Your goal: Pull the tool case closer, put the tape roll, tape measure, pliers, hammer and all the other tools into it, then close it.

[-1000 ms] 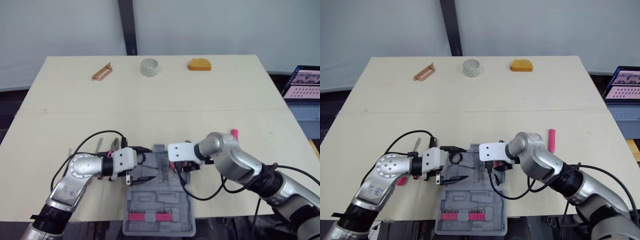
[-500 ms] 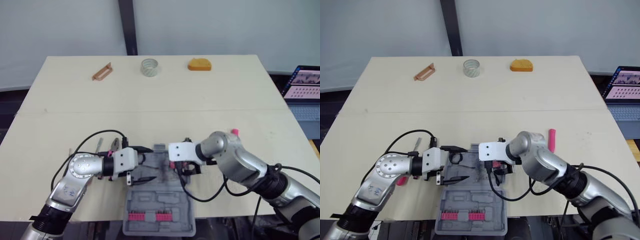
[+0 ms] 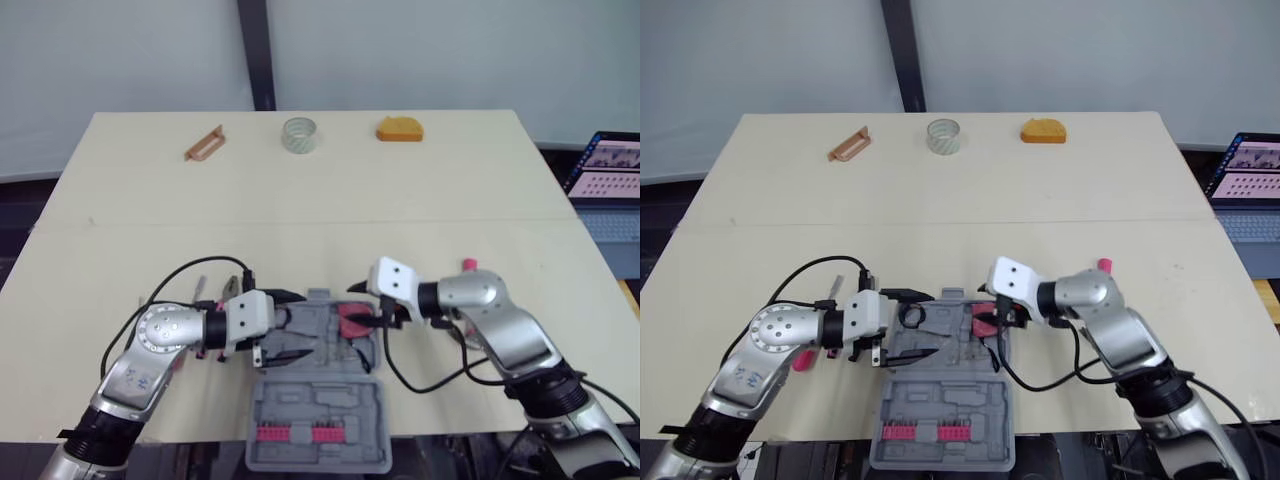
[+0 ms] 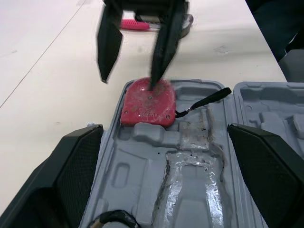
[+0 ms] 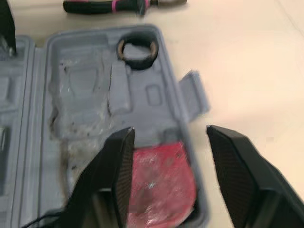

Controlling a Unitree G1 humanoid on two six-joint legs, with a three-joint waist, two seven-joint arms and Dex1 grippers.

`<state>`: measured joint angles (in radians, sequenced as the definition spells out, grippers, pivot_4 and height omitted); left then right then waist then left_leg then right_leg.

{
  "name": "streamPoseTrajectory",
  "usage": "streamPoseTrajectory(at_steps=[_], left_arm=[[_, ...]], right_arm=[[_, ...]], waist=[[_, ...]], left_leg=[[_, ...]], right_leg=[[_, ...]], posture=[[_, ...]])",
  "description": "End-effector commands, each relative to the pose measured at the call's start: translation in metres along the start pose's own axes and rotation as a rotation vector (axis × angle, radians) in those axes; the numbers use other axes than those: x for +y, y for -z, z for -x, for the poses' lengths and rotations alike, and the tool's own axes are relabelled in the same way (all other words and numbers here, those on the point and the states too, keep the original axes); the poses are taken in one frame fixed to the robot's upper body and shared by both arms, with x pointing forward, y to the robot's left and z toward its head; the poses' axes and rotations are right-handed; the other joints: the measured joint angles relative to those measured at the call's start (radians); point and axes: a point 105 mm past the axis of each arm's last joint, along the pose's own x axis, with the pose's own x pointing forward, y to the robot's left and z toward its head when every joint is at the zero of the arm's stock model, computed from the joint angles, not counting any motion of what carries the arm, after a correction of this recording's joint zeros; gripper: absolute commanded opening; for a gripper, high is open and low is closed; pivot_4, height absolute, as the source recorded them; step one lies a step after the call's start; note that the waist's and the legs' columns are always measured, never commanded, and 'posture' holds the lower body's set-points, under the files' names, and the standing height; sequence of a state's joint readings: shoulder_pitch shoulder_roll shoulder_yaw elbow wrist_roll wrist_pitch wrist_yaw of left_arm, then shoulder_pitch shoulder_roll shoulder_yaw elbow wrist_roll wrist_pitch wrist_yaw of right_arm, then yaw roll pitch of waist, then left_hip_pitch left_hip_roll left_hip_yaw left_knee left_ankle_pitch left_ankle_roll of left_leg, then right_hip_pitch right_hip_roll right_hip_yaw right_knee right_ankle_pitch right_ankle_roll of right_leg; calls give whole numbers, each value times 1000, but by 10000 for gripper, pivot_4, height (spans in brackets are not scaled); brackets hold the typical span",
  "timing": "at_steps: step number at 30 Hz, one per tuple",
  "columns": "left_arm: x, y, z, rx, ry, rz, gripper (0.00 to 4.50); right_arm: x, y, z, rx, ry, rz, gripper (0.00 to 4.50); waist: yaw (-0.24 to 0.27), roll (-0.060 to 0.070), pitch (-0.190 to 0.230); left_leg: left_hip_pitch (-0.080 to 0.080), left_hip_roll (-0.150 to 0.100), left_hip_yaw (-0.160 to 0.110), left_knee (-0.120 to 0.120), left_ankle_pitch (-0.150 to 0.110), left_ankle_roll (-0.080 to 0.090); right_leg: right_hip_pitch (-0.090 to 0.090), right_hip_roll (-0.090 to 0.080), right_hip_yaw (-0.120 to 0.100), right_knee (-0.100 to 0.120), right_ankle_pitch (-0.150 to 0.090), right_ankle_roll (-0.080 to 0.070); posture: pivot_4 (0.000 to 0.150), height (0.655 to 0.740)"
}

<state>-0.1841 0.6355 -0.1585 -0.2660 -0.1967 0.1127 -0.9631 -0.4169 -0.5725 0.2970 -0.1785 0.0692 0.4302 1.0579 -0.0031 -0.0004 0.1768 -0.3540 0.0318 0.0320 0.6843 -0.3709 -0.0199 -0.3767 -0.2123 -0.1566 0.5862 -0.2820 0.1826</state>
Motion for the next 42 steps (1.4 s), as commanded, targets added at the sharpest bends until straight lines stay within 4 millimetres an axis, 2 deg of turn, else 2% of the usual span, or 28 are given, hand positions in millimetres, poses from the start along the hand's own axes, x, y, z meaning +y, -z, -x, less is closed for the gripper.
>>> streamPoseTrajectory(at_steps=[1, 4, 5, 7, 9, 10, 20, 25, 29, 32, 34, 42], left_arm=[[2, -9, 1, -30, -6, -23, 45000], [1, -9, 2, -28, -6, -21, 45000], [1, -9, 2, -27, -7, -20, 45000], [1, -9, 3, -26, -8, -19, 45000], [2, -10, 3, -25, -10, -20, 45000], [2, -10, 3, -23, -12, -20, 45000], [1, -10, 3, -21, -8, -20, 45000], [3, -10, 3, -24, -6, -23, 45000], [3, -11, 2, -25, -3, -25, 45000], [3, -11, 2, -25, -1, -25, 45000], [2, -11, 2, -25, 0, -25, 45000], [2, -11, 2, -24, 0, -25, 45000]], right_arm=[[-2, -2, 4, -66, 8, 37, 26720], [-3, 2, 2, -103, 16, 2, 26720], [-3, 5, 1, -103, 20, 5, 21274], [-3, 10, -2, -97, 21, 7, 13409], [-3, 11, -3, -101, 19, 2, 2691], [-3, 10, -4, -105, 24, 7, 248], [0, 12, -3, -104, 13, -22, 248], [-1, 10, -3, -110, 20, -29, 21971], [-3, 6, -3, -126, 32, -34, 21971], [-4, 7, -4, -123, 35, -33, 12234], [-3, 8, -4, -116, 31, -33, 3082], [-1, 10, -6, -105, 17, -25, 3082]], waist=[[-3, 0, 0], [-2, 0, 0], [-1, 0, 0], [-2, 0, 0], [0, 0, 0], [1, 0, 0], [0, 0, 0], [0, 0, 0], [0, 0, 0], [0, 0, 0], [0, 0, 0], [0, 0, 0]], left_leg=[[0, 0, 0, 0, 0, 0], [1, 0, 0, -1, 0, 0], [1, 0, 0, -1, 0, 0], [1, 0, 0, 0, 0, 0], [1, 0, 0, 0, 0, 0], [1, 0, 0, 0, 0, 0], [1, 0, 0, 0, 0, 0], [1, 0, 0, 0, 0, 0], [1, 0, 0, 0, 0, 0], [1, 0, 0, 0, 0, 0], [1, 0, 0, 0, 0, 0], [1, 0, 0, 0, 0, 0]], right_leg=[[0, 0, 0, 0, 0, 0], [0, 0, 0, 0, 0, 0], [0, 0, 0, 0, 0, 0], [0, 0, 0, 0, 0, 0], [0, 0, 0, 0, 0, 0], [0, 0, 0, 0, 0, 0], [0, 0, 0, 0, 0, 0], [0, 0, 0, 0, 0, 0], [0, 0, 0, 0, 0, 0], [0, 0, 0, 0, 0, 0], [0, 0, 0, 0, 0, 0], [0, 0, 0, 0, 0, 0]], posture=[[1500, 7400], [1500, 7400], [1500, 7400], [1500, 7400], [1500, 7400], [1500, 7400], [1500, 7400], [1500, 7400], [1500, 7400], [1500, 7400], [1500, 7400], [1500, 7400]])
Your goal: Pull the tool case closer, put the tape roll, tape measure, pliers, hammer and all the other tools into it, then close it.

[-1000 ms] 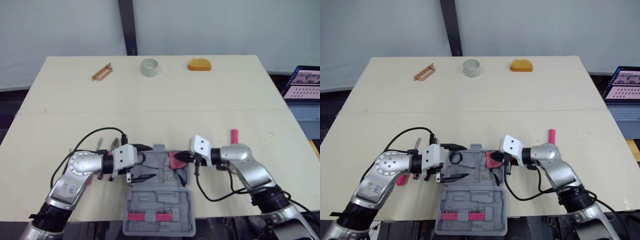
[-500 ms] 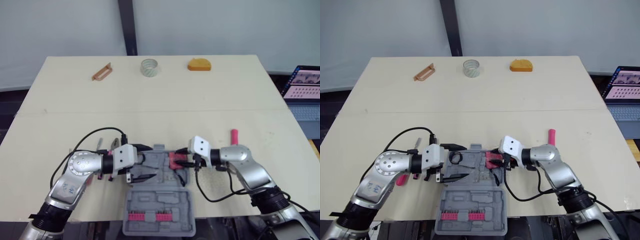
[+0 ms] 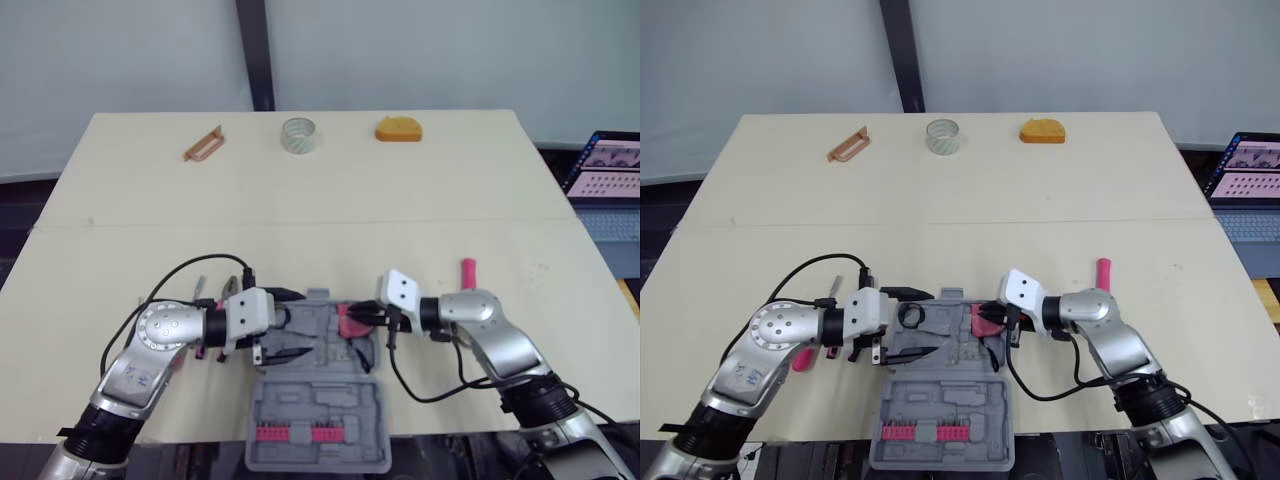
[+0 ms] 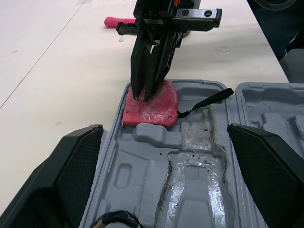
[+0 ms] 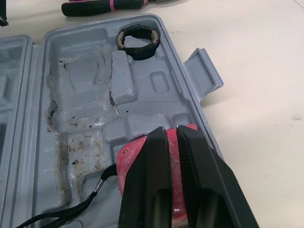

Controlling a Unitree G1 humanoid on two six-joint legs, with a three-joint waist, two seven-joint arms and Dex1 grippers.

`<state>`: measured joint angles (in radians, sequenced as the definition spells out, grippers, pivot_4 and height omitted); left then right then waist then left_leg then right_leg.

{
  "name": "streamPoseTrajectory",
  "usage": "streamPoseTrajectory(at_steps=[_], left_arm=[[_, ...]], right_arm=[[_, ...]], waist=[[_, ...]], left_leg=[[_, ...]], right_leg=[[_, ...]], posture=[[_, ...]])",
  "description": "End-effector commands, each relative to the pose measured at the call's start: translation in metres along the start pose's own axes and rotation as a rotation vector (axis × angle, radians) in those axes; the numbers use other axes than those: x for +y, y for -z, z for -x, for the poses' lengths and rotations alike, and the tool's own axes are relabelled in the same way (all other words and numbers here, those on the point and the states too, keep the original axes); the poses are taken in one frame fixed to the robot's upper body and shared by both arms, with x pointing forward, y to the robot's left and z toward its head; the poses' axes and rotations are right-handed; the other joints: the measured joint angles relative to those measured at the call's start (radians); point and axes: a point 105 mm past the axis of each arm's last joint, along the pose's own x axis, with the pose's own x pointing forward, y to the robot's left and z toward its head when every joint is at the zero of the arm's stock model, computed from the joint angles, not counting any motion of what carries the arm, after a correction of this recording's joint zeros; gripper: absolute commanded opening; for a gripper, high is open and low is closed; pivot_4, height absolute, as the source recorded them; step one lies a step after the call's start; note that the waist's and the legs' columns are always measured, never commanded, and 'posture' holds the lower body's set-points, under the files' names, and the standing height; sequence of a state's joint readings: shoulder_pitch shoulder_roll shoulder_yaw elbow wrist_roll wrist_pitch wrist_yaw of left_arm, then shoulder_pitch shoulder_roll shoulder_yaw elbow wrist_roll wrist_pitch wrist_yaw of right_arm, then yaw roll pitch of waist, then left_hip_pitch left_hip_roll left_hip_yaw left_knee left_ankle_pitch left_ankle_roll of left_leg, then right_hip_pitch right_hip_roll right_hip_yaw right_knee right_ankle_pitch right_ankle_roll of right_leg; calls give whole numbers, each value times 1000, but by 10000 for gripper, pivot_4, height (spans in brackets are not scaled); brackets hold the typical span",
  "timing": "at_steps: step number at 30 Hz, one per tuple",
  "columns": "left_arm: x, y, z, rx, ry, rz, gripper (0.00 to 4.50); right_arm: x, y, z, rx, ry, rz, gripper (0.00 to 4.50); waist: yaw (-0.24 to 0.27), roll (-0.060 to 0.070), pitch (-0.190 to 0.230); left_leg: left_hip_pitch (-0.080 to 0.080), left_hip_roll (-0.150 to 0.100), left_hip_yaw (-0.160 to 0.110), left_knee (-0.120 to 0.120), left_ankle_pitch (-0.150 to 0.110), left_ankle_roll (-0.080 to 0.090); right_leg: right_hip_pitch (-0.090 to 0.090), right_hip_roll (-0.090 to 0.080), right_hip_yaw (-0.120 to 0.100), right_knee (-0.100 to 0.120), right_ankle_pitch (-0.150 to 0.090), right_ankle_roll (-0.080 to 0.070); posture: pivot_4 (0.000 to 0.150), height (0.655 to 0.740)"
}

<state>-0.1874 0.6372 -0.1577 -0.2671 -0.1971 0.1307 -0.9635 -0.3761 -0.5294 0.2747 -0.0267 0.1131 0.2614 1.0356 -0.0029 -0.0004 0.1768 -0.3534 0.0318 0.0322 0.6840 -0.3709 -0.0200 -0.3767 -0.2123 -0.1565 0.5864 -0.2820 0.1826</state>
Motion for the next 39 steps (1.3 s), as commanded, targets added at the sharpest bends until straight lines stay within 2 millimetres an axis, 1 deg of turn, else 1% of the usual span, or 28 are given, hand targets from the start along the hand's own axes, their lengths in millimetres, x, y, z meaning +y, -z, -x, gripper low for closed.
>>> streamPoseTrajectory(at_steps=[1, 3, 4, 5, 6, 12, 15, 16, 25, 35, 37, 39], left_arm=[[1, -12, 2, -32, 0, -37, 45000], [1, -12, 2, -32, 0, -37, 45000], [1, -12, 2, -32, 0, -37, 45000], [1, -12, 2, -32, 0, -37, 45000], [1, -12, 1, -32, -1, -37, 45000], [1, -12, 1, -34, -1, -37, 45000], [1, -12, 0, -36, 0, -37, 45000], [1, -12, 0, -36, -1, -36, 45000], [1, -12, 0, -37, -2, -35, 45000], [2, -12, 0, -34, 1, -35, 45000], [2, -12, 1, -32, 0, -37, 45000], [3, -12, 2, -30, -2, -38, 45000]], right_arm=[[1, -8, 0, -22, -9, 27, 3082], [2, -7, -1, -22, -14, 15, 8248], [1, -7, -1, -21, -13, 15, 11885], [1, -7, -1, -19, -10, 16, 15901], [1, -6, -2, -16, -9, 20, 21359], [1, -6, -1, -15, -7, 26, 21359], [0, -7, -1, -18, -2, 27, 13526], [0, -6, -1, -16, -3, 27, 9255], [-1, -3, -2, -6, -6, 28, 9255], [0, 25, -10, 38, -16, 4, 9255], [1, 35, -12, 55, -21, -19, 9255], [8, 51, -13, 82, -43, -36, 9255]], waist=[[0, 0, 0], [0, 0, 0], [0, 0, 0], [0, 0, 0], [0, 0, 0], [0, 0, 0], [0, 0, 0], [0, 0, 0], [0, 0, 0], [0, 0, 0], [-1, 0, 0], [0, 0, 0]], left_leg=[[0, 0, 0, 0, 0, 0], [0, 0, 0, 0, 0, 0], [0, 0, 0, 0, 0, 0], [0, 0, 0, 0, 0, 0], [0, 0, 0, 0, 0, 0], [0, 0, 0, 0, 0, 0], [0, 0, 0, 0, 0, 0], [0, 0, 0, 0, 0, 0], [0, 0, 0, 0, 0, 0], [0, 0, 0, 0, 0, 0], [1, 0, 0, 0, 0, 0], [1, 0, 0, 0, 0, 0]], right_leg=[[0, 0, 0, 0, 0, 0], [0, 0, 0, 0, 0, 0], [0, 0, 0, 0, 0, 0], [0, 0, 0, 0, 0, 0], [0, 0, 0, 0, 0, 0], [0, 0, 0, 0, 0, 0], [0, 0, 0, 0, 0, 0], [0, 0, 0, 0, 0, 0], [0, 0, 0, 0, 0, 0], [0, 0, 0, 0, 0, 0], [1, 0, 0, 0, 0, 0], [1, 0, 0, 0, 0, 0]], posture=[[1500, 7400], [1500, 7400], [1500, 7400], [1500, 7400], [1500, 7400], [1500, 7400], [1500, 7400], [1500, 7400], [1500, 7400], [1500, 7400], [1500, 7400], [1500, 7400]])
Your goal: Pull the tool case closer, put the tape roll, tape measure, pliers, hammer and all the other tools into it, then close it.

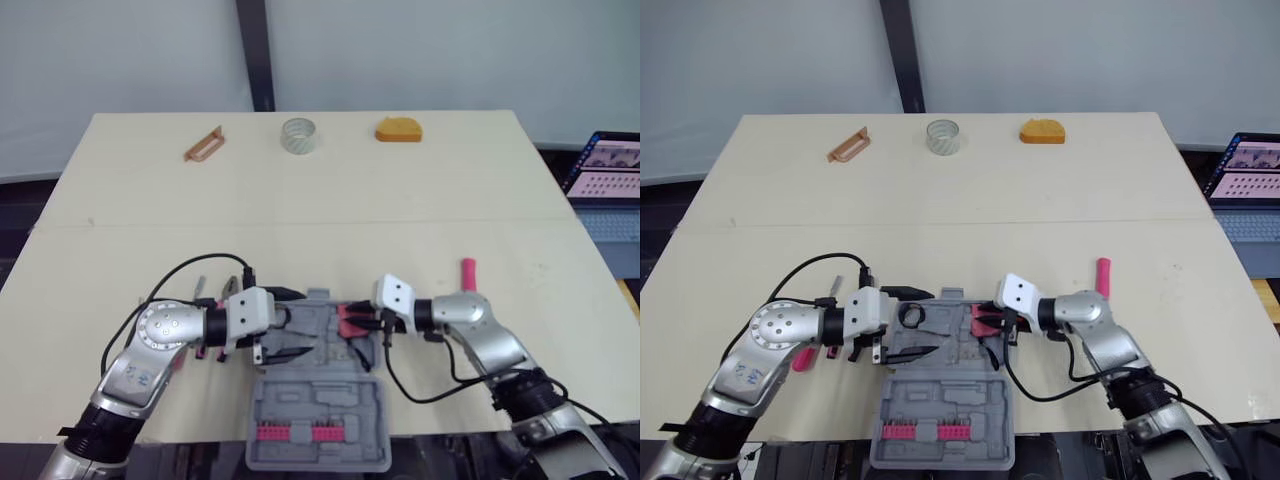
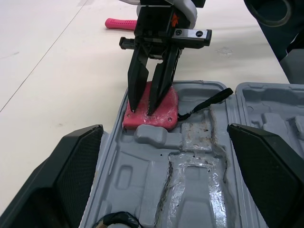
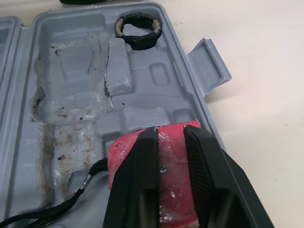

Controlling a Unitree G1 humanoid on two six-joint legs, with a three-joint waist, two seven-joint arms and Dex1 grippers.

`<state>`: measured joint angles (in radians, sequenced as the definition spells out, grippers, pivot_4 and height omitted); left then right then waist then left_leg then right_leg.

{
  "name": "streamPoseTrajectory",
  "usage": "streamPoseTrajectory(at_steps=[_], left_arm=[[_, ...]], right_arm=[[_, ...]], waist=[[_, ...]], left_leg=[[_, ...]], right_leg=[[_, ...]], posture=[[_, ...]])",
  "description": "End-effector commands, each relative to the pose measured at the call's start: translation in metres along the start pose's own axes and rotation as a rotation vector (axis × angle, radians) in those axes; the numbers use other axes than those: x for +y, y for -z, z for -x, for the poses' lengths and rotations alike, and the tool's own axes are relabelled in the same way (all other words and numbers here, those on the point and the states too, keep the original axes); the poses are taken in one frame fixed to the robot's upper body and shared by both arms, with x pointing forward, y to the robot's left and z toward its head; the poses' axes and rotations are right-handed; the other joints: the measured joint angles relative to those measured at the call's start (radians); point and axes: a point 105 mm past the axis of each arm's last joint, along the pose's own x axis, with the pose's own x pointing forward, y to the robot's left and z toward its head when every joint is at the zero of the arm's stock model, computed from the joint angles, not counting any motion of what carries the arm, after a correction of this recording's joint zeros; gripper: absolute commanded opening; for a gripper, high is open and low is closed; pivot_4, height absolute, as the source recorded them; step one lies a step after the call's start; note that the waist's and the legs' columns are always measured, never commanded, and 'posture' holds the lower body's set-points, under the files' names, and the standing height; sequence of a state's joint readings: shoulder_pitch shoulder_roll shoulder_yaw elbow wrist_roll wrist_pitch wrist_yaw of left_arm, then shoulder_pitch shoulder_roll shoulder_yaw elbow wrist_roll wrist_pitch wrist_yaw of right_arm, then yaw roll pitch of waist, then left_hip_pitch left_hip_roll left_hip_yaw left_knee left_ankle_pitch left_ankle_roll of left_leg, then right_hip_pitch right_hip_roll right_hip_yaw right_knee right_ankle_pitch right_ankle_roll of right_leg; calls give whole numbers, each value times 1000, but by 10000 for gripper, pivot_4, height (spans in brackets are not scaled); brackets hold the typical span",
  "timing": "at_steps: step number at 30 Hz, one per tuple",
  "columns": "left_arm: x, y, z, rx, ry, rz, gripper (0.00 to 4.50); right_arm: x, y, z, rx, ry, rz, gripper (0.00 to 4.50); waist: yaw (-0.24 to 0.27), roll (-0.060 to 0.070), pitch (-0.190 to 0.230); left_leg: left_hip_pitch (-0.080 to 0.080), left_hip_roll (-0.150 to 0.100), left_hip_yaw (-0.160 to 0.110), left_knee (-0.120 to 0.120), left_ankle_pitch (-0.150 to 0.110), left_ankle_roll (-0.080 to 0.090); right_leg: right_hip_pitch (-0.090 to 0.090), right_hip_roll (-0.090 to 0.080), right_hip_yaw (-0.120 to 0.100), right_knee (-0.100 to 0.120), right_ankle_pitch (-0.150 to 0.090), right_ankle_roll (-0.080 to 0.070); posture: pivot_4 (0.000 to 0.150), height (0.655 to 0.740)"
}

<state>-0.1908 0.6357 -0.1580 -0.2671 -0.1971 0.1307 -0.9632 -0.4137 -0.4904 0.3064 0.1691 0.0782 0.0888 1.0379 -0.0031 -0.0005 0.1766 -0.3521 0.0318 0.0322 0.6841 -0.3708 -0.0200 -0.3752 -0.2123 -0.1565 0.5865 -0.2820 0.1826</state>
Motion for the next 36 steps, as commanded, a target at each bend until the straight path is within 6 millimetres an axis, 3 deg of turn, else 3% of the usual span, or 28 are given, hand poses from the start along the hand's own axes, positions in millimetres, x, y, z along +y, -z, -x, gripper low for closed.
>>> streamPoseTrajectory(at_steps=[1, 10, 13, 16, 22, 23, 26, 30, 31, 36], left_arm=[[2, -11, 2, -27, -2, -36, 45000], [2, -11, 8, -15, -7, -33, 45000], [2, -11, 10, -9, -4, -31, 45000], [3, -12, 12, -8, -11, -23, 45000], [13, -19, 24, -56, -95, 70, 45000], [15, -19, 27, -55, -114, 85, 45000], [29, -8, 57, -35, -258, 163, 45000], [39, 21, 124, 67, -509, 273, 45000], [38, 29, 142, 99, -564, 296, 45000], [28, 63, 218, 236, -809, 369, 45000]], right_arm=[[17, 39, -2, 89, -37, -67, 9255], [30, 68, -6, 37, 3, -96, 9255], [32, 70, -7, 25, -3, -96, 9255], [25, 53, -5, -42, 4, -97, 9255], [0, -15, 21, -234, 51, -128, 9255], [-3, -22, 27, -245, 63, -138, 11523], [-15, -29, 69, -213, 139, -192, 21657], [-23, -2, 129, -97, 294, -328, 42468], [-24, 6, 142, -67, 333, -349, 44508], [-30, 43, 206, 46, 525, -430, 44508]], waist=[[1, -1, 0], [-2, -4, -9], [-2, -4, -10], [-1, -3, -9], [1, 4, -5], [0, 5, -4], [2, 7, -3], [5, 6, -3], [5, 6, -3], [2, 6, -3]], left_leg=[[0, 0, 0, 0, 0, 0], [4, 0, 0, 0, 0, 0], [18, 1, 0, -5, 0, -1], [18, 1, 0, -4, -1, -1], [15, 1, -1, -4, -1, -1], [13, 1, -1, -3, -1, -1], [8, 1, 0, -3, -1, -1], [0, 1, 0, -2, -1, -1], [0, 1, 0, -2, -1, 0], [0, 1, 2, -2, -1, 0]], right_leg=[[0, 0, 0, 0, 0, 0], [4, 0, 0, 0, 0, 0], [17, 0, 0, -3, 0, 0], [17, 1, 0, -3, 0, 0], [14, 1, 0, -3, 0, 0], [13, 1, 0, -3, 0, 0], [8, 1, 1, -2, 0, 0], [0, 1, 0, -2, 0, 0], [0, 1, -1, -2, 0, 0], [0, 1, 1, -3, 0, 0]], posture=[[1500, 7400], [1500, 7400], [1500, 7400], [1500, 7400], [1500, 7400], [1500, 7400], [1500, 7400], [1500, 7400], [1500, 7400], [1500, 7400]])
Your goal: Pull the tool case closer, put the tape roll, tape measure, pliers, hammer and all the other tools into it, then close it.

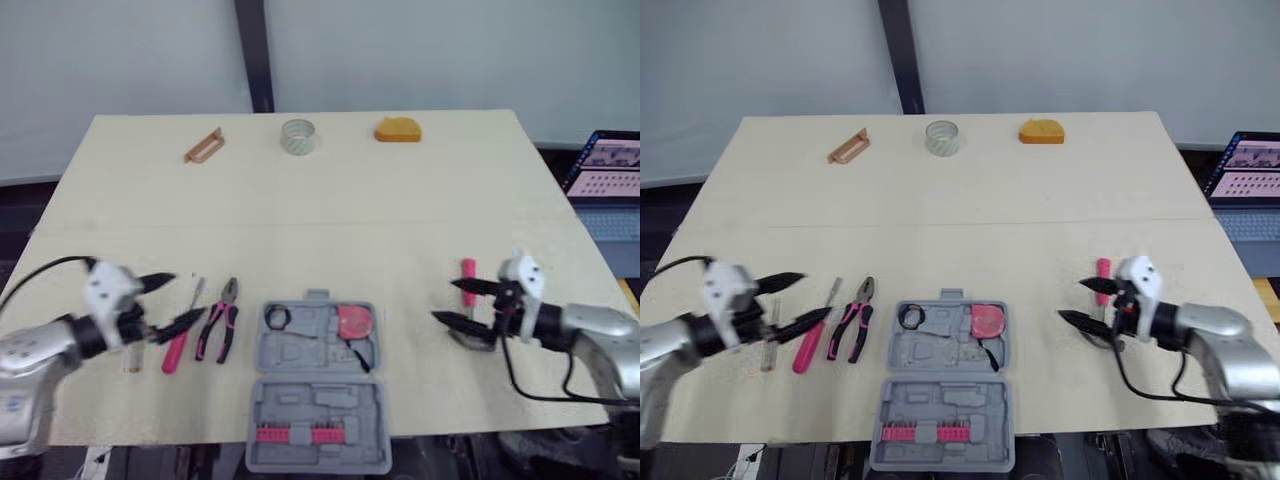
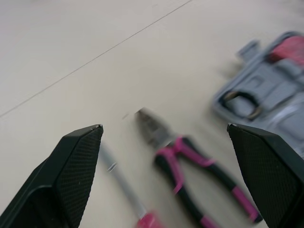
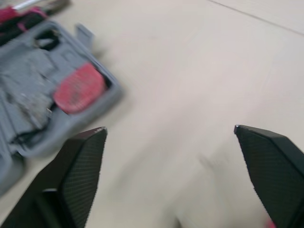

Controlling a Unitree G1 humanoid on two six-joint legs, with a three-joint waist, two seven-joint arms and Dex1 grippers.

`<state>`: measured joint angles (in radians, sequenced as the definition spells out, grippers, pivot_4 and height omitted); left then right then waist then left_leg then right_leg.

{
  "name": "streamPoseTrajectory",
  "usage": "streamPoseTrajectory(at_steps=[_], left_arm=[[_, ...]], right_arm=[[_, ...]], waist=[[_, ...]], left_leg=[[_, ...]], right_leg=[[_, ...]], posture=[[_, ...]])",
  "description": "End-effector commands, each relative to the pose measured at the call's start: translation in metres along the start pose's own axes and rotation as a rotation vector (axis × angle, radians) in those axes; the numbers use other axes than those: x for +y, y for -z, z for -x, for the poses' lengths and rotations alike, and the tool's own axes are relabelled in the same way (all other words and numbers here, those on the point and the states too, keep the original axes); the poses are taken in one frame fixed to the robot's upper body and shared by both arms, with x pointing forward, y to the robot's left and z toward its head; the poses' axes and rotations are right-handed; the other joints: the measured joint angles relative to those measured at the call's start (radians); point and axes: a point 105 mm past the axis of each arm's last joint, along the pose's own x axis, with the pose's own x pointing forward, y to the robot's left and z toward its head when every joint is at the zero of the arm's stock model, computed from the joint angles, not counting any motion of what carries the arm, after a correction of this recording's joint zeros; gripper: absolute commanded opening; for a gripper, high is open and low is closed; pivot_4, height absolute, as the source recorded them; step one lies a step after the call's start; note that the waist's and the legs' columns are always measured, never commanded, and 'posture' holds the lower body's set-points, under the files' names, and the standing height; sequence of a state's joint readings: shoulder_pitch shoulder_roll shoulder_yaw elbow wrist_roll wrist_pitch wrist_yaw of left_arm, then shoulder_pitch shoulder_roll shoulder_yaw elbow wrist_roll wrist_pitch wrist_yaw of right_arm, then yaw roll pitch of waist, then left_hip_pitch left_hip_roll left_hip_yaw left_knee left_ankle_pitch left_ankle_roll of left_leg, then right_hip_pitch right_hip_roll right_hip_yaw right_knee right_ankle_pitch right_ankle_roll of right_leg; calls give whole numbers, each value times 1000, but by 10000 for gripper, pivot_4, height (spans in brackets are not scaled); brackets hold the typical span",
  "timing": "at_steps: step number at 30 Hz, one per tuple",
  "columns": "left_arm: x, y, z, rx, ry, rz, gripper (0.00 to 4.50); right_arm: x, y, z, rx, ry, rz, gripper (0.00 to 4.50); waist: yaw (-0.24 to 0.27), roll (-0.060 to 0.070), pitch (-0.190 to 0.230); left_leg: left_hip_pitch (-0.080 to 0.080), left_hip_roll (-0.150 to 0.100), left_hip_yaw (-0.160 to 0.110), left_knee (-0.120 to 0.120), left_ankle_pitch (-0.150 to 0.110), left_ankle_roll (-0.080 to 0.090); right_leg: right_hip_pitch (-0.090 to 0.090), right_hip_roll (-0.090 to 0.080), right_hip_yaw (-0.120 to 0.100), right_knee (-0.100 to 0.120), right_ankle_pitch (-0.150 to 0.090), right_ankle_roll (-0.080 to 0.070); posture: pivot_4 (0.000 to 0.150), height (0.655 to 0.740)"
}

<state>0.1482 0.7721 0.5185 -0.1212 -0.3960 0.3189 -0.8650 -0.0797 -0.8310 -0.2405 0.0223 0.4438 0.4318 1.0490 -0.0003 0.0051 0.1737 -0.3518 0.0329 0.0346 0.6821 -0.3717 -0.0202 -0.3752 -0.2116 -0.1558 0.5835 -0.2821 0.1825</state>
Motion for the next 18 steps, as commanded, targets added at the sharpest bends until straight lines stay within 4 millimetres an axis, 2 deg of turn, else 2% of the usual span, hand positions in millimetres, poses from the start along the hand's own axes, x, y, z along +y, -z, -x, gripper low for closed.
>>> streamPoseTrajectory(at_steps=[1, 7, 10, 15, 18], left_arm=[[31, 8, 33, 13, -166, -29, 45000], [67, 32, 72, 35, -404, 18, 45000], [76, 49, 86, 66, -472, 27, 45000], [81, 65, 95, 97, -511, 39, 45000], [81, 66, 92, 86, -506, 41, 45000]], right_arm=[[-30, 5, 34, 16, 135, -9, 44508], [-65, 36, 70, 89, 309, -39, 44508], [-74, 49, 81, 109, 360, -50, 44508], [-82, 55, 85, 111, 389, -40, 44508], [-83, 49, 80, 81, 379, -25, 44508]], waist=[[-1, 0, 0], [-2, -1, 0], [-5, -1, 0], [-10, -1, 0], [-12, -1, 0]], left_leg=[[0, 0, 0, 0, 0, 0], [0, 0, 0, 0, 0, 0], [0, 0, 1, -1, 0, 0], [1, 0, 1, -1, 0, 0], [1, 0, 1, -1, 0, 0]], right_leg=[[0, 0, 0, 0, 0, 0], [0, 0, 0, 0, 0, 0], [0, 0, 0, 0, 0, 0], [-1, 0, 0, 0, 0, 0], [-1, 0, 0, 0, 0, 0]], posture=[[1500, 7400], [1500, 7400], [1500, 7400], [1500, 7400], [1500, 7400]])
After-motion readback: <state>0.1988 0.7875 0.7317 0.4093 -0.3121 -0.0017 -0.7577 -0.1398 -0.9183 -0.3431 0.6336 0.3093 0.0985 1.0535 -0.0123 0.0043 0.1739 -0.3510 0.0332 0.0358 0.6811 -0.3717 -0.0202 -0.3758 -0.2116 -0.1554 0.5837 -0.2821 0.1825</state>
